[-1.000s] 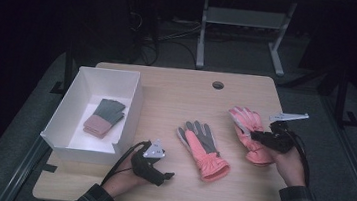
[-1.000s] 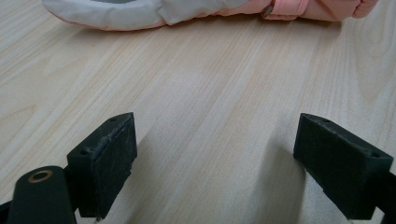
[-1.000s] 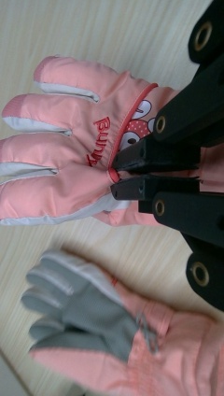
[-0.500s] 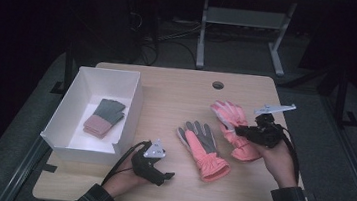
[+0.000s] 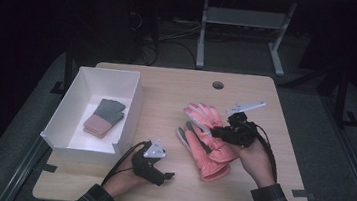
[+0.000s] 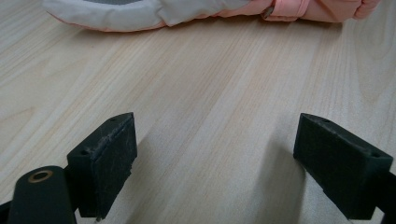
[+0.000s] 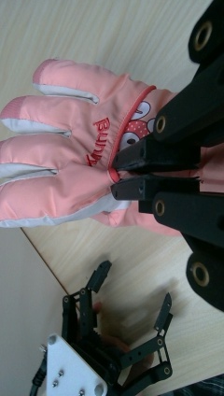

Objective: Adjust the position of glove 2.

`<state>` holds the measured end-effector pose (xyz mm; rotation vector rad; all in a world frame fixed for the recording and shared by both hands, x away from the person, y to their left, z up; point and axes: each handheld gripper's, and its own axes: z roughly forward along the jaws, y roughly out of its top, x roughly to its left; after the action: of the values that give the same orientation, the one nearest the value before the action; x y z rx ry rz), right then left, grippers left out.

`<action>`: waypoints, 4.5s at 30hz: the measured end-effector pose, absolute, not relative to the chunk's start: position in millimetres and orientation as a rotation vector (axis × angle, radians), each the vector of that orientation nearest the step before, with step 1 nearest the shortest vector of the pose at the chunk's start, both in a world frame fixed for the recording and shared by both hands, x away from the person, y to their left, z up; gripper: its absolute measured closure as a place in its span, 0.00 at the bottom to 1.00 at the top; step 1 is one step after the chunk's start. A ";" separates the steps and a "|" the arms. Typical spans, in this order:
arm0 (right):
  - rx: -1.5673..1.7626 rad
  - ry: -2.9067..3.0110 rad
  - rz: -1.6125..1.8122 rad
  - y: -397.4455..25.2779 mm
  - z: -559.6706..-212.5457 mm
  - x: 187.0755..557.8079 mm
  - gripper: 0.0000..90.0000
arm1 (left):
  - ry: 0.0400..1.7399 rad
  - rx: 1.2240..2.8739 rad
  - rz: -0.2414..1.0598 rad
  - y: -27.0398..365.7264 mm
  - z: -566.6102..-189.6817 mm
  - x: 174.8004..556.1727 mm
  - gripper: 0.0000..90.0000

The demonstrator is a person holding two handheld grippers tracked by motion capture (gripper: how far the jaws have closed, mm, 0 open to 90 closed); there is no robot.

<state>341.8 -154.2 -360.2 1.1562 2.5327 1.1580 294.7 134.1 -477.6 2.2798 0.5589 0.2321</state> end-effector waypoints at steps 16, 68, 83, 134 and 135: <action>1.173 2.600 1.080 -134.3 -386.0 349.2 0.94 | 0.552 2.295 0.237 134.5 -476.7 294.9 0.14; 1.207 2.627 1.074 -226.3 -435.9 330.4 1.00 | 0.471 2.300 0.067 52.7 -448.2 289.3 0.97; 1.117 2.697 1.105 -210.6 -429.4 320.5 1.00 | 0.489 2.292 0.062 51.7 -449.9 291.0 0.99; 1.035 2.681 1.165 -192.7 -423.8 291.1 1.00 | 0.700 2.256 0.035 84.1 -445.2 364.5 1.00; 1.036 2.656 1.183 -196.9 -420.6 293.4 1.00 | 0.717 2.237 0.036 84.7 -443.5 363.6 1.00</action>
<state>293.4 -196.9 -420.6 1.0355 2.6558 1.1827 363.6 84.7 -443.5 2.2368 0.7175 0.0363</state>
